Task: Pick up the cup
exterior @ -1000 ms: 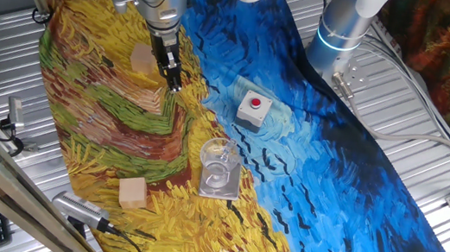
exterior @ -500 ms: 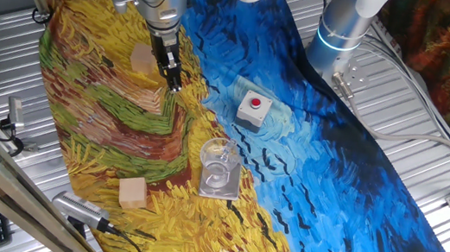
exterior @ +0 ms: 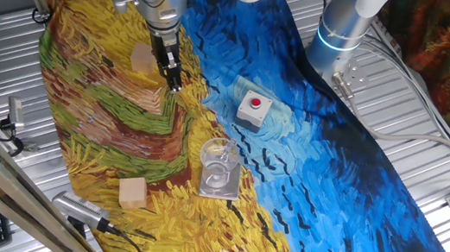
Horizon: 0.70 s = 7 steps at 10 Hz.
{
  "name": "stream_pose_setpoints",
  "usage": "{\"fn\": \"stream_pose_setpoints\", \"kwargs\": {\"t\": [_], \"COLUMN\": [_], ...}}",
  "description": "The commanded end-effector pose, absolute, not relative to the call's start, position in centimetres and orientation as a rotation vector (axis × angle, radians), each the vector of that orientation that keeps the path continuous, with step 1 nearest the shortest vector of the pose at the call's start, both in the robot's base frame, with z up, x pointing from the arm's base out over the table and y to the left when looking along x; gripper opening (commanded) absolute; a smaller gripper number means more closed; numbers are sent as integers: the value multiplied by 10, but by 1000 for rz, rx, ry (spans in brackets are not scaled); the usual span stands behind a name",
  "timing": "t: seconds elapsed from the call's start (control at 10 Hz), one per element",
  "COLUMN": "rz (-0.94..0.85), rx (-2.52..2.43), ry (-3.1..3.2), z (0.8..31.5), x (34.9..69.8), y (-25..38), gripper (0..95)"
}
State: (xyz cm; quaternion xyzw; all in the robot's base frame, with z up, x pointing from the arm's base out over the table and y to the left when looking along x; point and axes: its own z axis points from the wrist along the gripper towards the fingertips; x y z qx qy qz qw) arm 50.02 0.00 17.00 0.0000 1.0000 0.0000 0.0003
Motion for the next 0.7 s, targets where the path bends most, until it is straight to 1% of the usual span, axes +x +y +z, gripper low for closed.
{"fn": "stream_pose_setpoints", "kwargs": {"t": [0.1,0.7], "rz": [106,90], "rx": [-192,-187], "ry": [3178,3183], "z": [170,171], "x": [500,500], "y": [0,0], "gripper": [0,0]}}
